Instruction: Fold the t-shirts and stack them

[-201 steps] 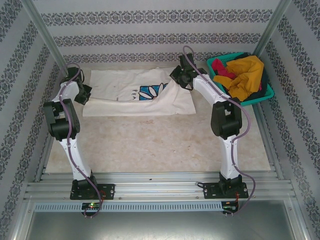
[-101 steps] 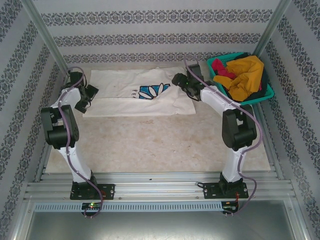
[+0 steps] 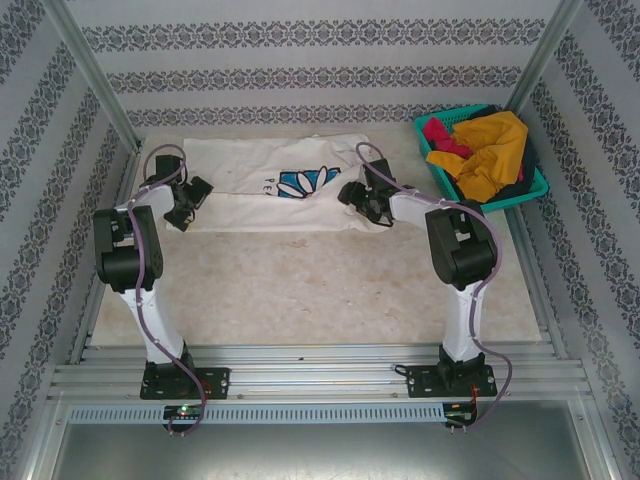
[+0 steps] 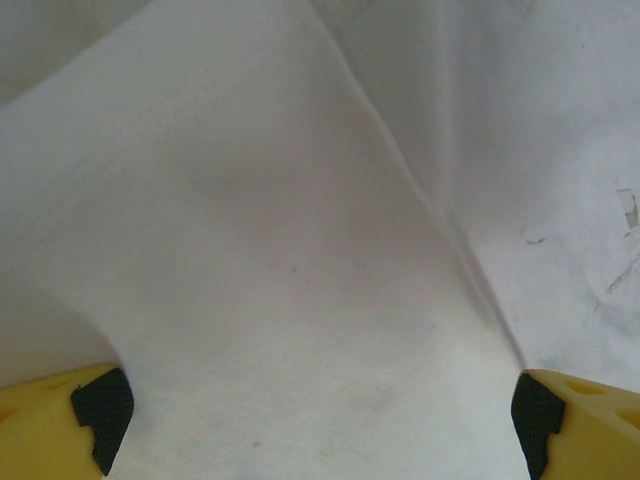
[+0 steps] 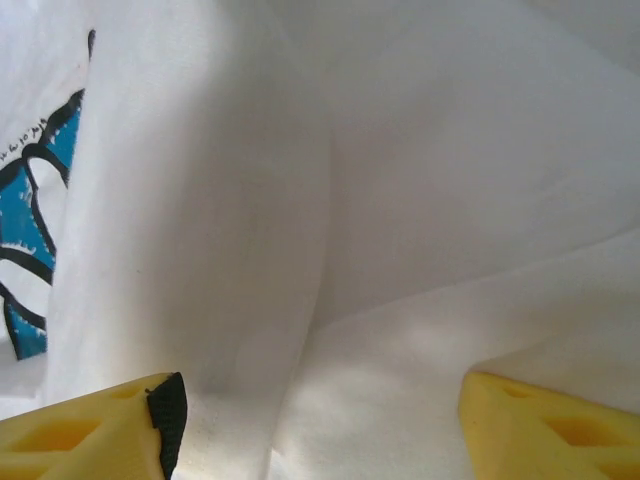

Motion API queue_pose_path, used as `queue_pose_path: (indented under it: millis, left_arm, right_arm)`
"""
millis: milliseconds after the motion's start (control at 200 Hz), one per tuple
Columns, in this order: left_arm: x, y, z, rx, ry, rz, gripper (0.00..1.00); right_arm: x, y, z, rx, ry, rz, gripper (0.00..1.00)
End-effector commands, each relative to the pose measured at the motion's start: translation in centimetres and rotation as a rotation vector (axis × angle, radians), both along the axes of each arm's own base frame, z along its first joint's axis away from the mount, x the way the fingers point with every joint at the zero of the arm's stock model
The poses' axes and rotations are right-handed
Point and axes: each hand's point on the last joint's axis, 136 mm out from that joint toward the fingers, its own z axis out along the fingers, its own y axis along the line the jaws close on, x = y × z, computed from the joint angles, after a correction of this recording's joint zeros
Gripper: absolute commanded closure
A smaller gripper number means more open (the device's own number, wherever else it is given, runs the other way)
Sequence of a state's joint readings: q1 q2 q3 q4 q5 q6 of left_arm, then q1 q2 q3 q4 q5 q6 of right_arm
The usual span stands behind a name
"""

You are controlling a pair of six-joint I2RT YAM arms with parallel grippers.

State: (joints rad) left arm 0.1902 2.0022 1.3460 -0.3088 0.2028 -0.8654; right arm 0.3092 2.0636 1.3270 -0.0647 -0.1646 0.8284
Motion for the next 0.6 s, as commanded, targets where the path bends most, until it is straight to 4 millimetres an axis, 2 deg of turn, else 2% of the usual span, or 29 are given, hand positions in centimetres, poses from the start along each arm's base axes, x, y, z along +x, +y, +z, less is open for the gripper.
queue_pose_path:
  millis: [0, 215, 310, 410, 505, 595]
  left_arm:
    - [-4.3, 0.2, -3.5, -0.007, 0.133, 0.006, 0.00]
    - [-10.5, -1.2, -4.9, -0.030, 0.225, -0.001, 0.00]
    - [-12.6, -2.0, -4.9, -0.039, 0.246, -0.004, 0.00]
    - [-13.8, -3.0, -4.8, -0.050, 0.257, -0.023, 0.00]
    - [-13.7, -3.4, -4.5, -0.058, 0.248, -0.029, 0.00]
    - [-13.5, -3.1, -4.1, -0.039, 0.238, -0.022, 0.00]
  right_arm:
    - [-2.9, -2.3, -2.9, 0.038, 0.108, -0.094, 0.26]
    - [-8.2, -5.0, -3.7, 0.018, 0.155, -0.159, 0.24]
    - [-9.7, -5.7, -3.3, 0.017, 0.153, -0.169, 0.24]
    - [-9.7, -4.8, -1.8, 0.037, 0.123, -0.127, 0.24]
    - [-9.4, -2.8, 0.6, 0.021, 0.061, -0.079, 0.23]
    - [-9.6, -0.9, 1.4, -0.013, 0.048, -0.051, 0.23]
